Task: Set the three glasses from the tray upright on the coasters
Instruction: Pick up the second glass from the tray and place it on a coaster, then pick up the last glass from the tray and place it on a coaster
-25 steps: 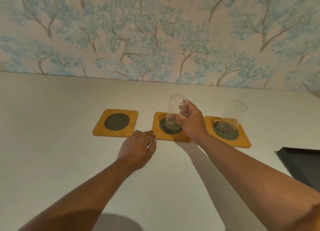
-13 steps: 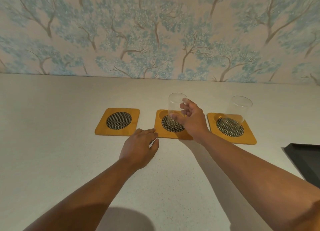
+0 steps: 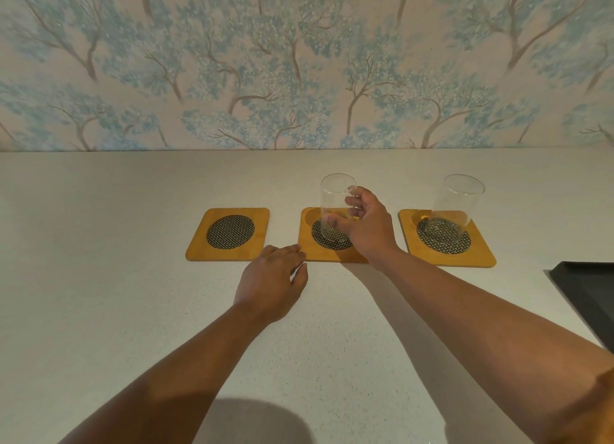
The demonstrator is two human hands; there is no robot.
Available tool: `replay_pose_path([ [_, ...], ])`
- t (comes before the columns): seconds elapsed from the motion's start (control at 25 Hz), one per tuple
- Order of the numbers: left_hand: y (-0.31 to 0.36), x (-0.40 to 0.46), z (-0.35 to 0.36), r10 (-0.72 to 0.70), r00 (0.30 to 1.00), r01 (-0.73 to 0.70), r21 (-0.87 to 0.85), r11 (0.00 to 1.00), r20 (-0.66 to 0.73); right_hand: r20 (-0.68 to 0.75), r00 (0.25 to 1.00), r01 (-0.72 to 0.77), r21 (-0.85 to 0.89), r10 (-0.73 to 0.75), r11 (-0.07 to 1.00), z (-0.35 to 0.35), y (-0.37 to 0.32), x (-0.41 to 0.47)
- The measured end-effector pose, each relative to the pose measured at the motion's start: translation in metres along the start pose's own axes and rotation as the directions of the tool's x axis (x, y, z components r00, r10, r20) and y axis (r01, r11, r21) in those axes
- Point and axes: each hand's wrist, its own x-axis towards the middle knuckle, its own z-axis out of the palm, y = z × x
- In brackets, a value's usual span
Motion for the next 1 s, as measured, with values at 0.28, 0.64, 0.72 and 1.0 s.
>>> replay_pose_path([
  [0.28, 0.0, 0.0, -0.001, 0.03, 0.999, -0.03, -0.001, 1.0, -0.012, 0.065, 0.996, -0.061, -0.061, 0.065, 0.996, -0.009, 0.006, -0.031],
  [0.64, 0.015, -0.008, -0.006, 0.288, 0.953, -0.27, 0.17, 0.948, -0.091, 0.036, 0.997, 0.078, -0.235, -0.071, 0.969, -0.094, -0.015, -0.096],
  [0.72, 0.055, -0.01, 0.001, 0.35, 0.933, -0.334, 0.16, 0.929, -0.084, 0.017, 0.989, 0.145, -0.345, -0.149, 0.927, -0.135, -0.014, -0.112],
  [1.0, 0.315, -0.017, 0.083, 0.504, 0.859, -0.491, -0.131, 0.861, 0.093, -0.06, 0.983, 0.081, -0.712, -0.175, 0.697, -0.364, 0.036, -0.161],
])
